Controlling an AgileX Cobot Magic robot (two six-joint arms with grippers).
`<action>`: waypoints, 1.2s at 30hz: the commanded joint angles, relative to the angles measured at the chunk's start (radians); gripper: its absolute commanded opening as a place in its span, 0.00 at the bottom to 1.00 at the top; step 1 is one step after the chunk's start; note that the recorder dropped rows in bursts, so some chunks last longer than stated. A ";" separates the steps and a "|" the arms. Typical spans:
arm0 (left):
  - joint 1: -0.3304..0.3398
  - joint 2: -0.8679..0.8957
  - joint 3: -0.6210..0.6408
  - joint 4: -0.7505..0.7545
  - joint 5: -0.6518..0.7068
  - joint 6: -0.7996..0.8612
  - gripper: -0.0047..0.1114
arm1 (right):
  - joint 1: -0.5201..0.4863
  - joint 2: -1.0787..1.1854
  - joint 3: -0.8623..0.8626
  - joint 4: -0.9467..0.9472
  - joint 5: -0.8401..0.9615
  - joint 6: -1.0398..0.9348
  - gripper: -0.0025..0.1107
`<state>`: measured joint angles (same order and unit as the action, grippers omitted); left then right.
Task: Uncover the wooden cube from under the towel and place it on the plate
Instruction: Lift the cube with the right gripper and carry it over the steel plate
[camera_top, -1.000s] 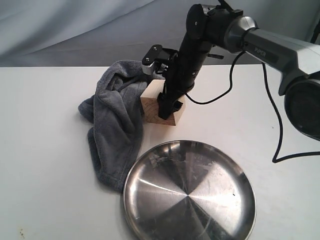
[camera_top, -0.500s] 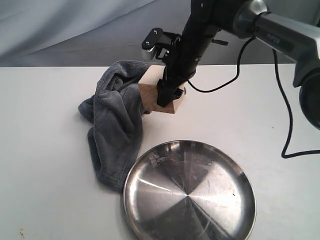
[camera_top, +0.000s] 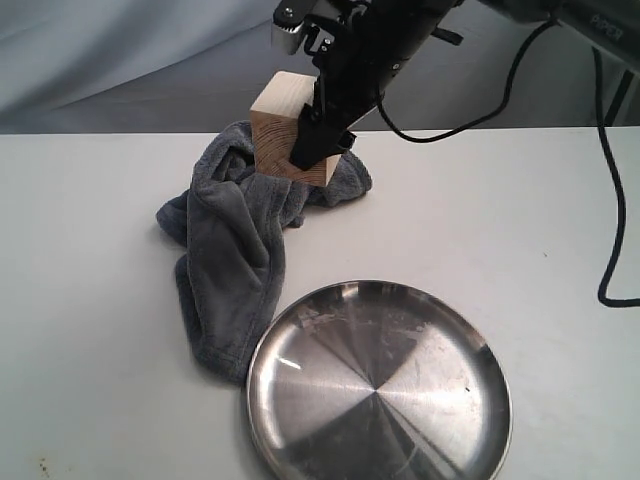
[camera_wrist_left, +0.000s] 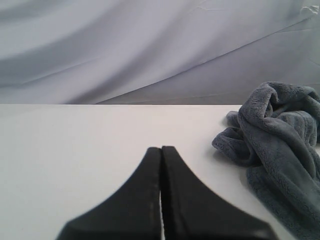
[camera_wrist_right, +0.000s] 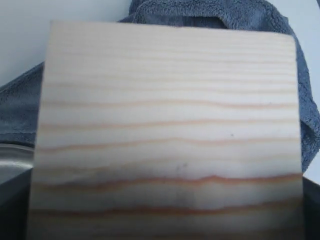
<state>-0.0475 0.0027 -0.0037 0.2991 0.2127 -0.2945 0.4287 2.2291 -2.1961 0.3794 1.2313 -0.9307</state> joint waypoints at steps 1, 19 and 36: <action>0.003 -0.003 0.004 0.002 -0.006 0.001 0.04 | -0.001 -0.069 0.047 0.024 -0.010 -0.019 0.02; 0.003 -0.003 0.004 0.002 -0.006 0.001 0.04 | 0.001 -0.570 0.862 0.099 -0.257 -0.195 0.02; 0.003 -0.003 0.004 0.002 -0.006 0.001 0.04 | 0.001 -0.686 1.336 0.128 -0.620 -0.274 0.02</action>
<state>-0.0475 0.0027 -0.0037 0.2991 0.2127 -0.2945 0.4287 1.5532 -0.8793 0.4680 0.6706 -1.1887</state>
